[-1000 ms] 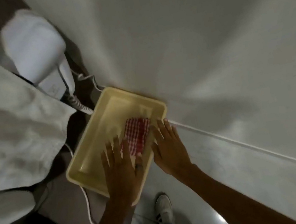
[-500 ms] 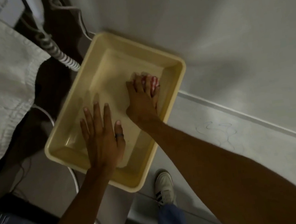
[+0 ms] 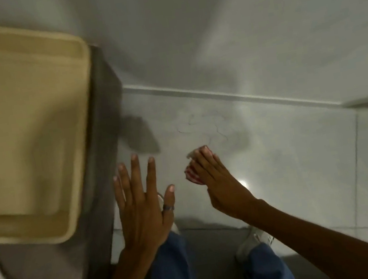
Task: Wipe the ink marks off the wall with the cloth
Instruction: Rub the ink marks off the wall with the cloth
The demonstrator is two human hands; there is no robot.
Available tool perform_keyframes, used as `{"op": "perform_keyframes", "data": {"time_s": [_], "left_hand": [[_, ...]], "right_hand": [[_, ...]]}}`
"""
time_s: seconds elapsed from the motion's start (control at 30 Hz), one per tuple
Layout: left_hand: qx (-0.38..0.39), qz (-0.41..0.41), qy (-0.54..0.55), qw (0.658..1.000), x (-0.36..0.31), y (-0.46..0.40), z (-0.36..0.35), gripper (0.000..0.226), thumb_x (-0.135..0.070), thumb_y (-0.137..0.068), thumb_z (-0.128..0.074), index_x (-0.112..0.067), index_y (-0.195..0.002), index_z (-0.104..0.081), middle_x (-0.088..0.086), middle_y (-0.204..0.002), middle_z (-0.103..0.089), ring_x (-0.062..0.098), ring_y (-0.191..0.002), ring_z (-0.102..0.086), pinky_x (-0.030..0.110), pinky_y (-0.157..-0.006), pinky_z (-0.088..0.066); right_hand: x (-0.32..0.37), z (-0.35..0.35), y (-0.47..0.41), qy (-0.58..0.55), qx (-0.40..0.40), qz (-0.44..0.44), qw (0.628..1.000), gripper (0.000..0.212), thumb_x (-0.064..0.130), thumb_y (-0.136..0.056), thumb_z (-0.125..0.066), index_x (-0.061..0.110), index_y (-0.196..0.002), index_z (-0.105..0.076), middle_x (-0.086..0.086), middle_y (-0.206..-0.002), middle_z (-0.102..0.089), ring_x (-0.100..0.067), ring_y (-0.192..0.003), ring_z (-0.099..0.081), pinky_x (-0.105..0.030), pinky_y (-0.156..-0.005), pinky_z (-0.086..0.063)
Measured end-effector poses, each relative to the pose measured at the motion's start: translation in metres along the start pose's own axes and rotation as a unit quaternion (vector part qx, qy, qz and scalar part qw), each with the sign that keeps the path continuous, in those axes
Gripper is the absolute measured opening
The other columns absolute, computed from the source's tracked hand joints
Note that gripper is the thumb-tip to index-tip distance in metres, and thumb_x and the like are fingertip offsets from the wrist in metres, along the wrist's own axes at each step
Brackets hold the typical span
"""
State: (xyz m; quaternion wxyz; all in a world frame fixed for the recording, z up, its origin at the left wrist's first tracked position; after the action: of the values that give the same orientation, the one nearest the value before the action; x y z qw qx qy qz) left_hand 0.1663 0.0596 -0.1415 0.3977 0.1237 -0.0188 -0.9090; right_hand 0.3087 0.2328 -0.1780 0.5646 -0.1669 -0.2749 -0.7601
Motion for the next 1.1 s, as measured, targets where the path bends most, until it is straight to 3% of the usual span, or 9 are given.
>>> {"op": "perform_keyframes", "data": {"time_s": [0.1, 0.17, 0.3, 0.43, 0.63, 0.8, 0.87, 1.0, 1.1], "left_hand": [[0.059, -0.05, -0.004, 0.997, -0.028, 0.01, -0.054, 0.08, -0.063, -0.106, -0.032, -0.019, -0.172, -0.023, 0.014, -0.181, -0.006, 0.036, -0.167, 0.002, 0.058, -0.135, -0.008], [0.081, -0.079, -0.006, 0.994, -0.038, 0.012, -0.093, 0.08, -0.064, -0.106, -0.029, -0.019, -0.172, -0.021, 0.014, -0.182, -0.005, 0.035, -0.168, 0.003, 0.056, -0.136, -0.005], [0.094, -0.152, -0.037, 0.983, -0.05, 0.003, -0.18, 0.083, -0.063, -0.106, -0.034, -0.014, -0.172, -0.023, 0.017, -0.182, -0.009, 0.04, -0.168, -0.004, 0.058, -0.136, -0.005], [0.094, -0.118, -0.044, 0.988, -0.049, -0.019, -0.267, 0.078, -0.057, -0.108, -0.032, -0.013, -0.172, -0.024, 0.018, -0.181, -0.012, 0.041, -0.167, -0.006, 0.063, -0.135, -0.016], [0.092, -0.03, -0.037, 0.995, -0.021, -0.07, -0.378, 0.081, -0.054, -0.107, -0.027, -0.006, -0.171, -0.021, 0.022, -0.18, -0.013, 0.044, -0.167, -0.007, 0.062, -0.136, -0.011], [0.025, -0.029, -0.026, 0.999, -0.011, -0.08, -0.43, 0.083, -0.059, -0.109, -0.03, -0.008, -0.173, -0.015, 0.019, -0.181, -0.012, 0.041, -0.168, -0.01, 0.057, -0.137, -0.008], [-0.015, -0.039, -0.038, 0.998, -0.007, -0.08, -0.44, 0.082, -0.06, -0.109, -0.03, -0.01, -0.172, -0.017, 0.018, -0.181, -0.015, 0.04, -0.168, -0.014, 0.057, -0.137, -0.009], [-0.047, -0.052, -0.052, 0.996, -0.002, -0.082, -0.446, 0.083, -0.062, -0.109, -0.03, -0.011, -0.172, -0.017, 0.018, -0.18, -0.017, 0.039, -0.167, -0.017, 0.056, -0.136, -0.01], [-0.048, -0.054, -0.047, 0.996, -0.003, -0.083, -0.445, 0.084, -0.063, -0.108, -0.029, -0.01, -0.172, -0.018, 0.018, -0.18, -0.018, 0.04, -0.167, -0.018, 0.058, -0.136, -0.011]], "right_hand": [[-0.063, -0.031, 0.056, -0.012, 0.081, -0.105, 0.991, 0.09, -0.018, -0.09, -0.051, 0.01, -0.163, -0.008, -0.012, -0.174, 0.005, -0.036, -0.162, 0.013, -0.063, -0.135, -0.012], [-0.096, -0.051, 0.076, -0.023, 0.093, -0.168, 0.981, 0.093, -0.017, -0.091, -0.051, 0.011, -0.167, -0.006, -0.01, -0.178, 0.008, -0.029, -0.162, 0.021, -0.057, -0.137, -0.006], [-0.155, -0.094, 0.088, -0.043, 0.028, -0.209, 0.977, 0.093, -0.019, -0.09, -0.05, 0.012, -0.163, -0.001, -0.017, -0.178, 0.0, -0.029, -0.159, 0.022, -0.057, -0.137, 0.0], [-0.224, -0.139, 0.071, -0.052, -0.04, -0.248, 0.967, 0.086, -0.014, -0.09, -0.052, 0.003, -0.166, -0.016, -0.02, -0.178, -0.007, -0.032, -0.163, 0.012, -0.058, -0.137, -0.003], [-0.317, -0.188, 0.019, -0.002, -0.115, -0.24, 0.964, 0.085, -0.001, -0.086, -0.058, -0.001, -0.165, -0.026, -0.024, -0.176, -0.014, -0.043, -0.165, -0.003, -0.059, -0.137, -0.006], [-0.347, -0.215, -0.008, 0.1, -0.084, -0.168, 0.977, 0.073, 0.047, -0.108, -0.024, 0.008, -0.169, -0.015, -0.014, -0.179, -0.008, -0.032, -0.168, -0.001, -0.055, -0.138, -0.002], [-0.365, -0.208, -0.022, 0.157, -0.099, -0.123, 0.975, 0.068, 0.046, -0.11, -0.02, 0.014, -0.17, -0.018, -0.013, -0.179, -0.015, -0.031, -0.168, -0.004, -0.058, -0.136, -0.008], [-0.386, -0.175, -0.056, 0.148, -0.158, -0.264, 0.94, 0.065, 0.043, -0.11, -0.017, 0.016, -0.169, -0.019, -0.014, -0.178, -0.017, -0.035, -0.167, -0.007, -0.061, -0.136, -0.007], [-0.376, -0.179, -0.061, 0.175, -0.108, -0.117, 0.972, 0.064, 0.045, -0.11, -0.022, 0.019, -0.168, -0.027, -0.011, -0.178, -0.023, -0.031, -0.167, -0.01, -0.059, -0.136, -0.008]]}}
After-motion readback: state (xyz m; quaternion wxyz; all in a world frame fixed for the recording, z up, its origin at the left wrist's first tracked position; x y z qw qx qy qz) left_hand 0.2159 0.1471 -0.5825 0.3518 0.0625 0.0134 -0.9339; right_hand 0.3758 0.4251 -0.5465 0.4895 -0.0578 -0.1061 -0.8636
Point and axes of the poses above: each hand's wrist, its own y-axis away from the middle knuckle, its own z-axis out of the back of the hand, x = y × z, the point moved 1 cm from there along -y, towards the middle knuckle
